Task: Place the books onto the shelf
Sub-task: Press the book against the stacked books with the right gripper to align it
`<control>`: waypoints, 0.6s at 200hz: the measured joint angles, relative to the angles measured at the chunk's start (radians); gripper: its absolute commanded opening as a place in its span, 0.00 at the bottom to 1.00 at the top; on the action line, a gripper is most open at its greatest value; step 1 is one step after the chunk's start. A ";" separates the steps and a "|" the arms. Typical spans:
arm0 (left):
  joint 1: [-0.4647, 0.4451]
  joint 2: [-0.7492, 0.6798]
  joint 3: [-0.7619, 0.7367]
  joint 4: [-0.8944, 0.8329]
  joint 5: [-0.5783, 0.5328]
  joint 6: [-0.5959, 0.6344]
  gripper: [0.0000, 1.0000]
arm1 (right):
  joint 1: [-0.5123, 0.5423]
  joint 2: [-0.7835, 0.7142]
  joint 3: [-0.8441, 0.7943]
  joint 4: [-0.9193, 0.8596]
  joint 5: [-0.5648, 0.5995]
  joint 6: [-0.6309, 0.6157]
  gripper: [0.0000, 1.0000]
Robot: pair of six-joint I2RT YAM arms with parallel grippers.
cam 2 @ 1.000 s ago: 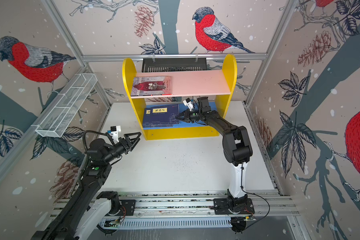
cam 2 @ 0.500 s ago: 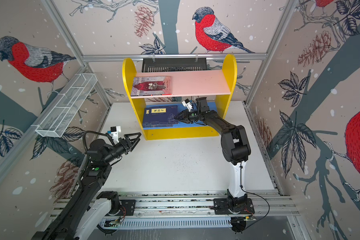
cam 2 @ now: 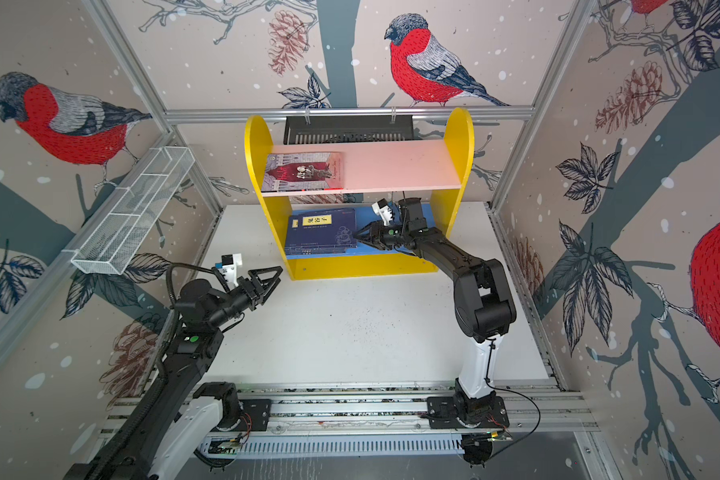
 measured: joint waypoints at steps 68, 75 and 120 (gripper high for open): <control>0.000 -0.003 -0.003 0.002 0.000 -0.001 0.72 | 0.015 -0.004 -0.019 0.007 0.029 0.003 0.30; 0.000 -0.004 -0.003 0.002 0.000 -0.001 0.72 | 0.017 0.000 -0.019 0.007 0.032 0.003 0.28; 0.000 -0.007 -0.004 0.002 0.000 -0.001 0.72 | 0.024 0.014 -0.019 0.029 0.039 0.026 0.17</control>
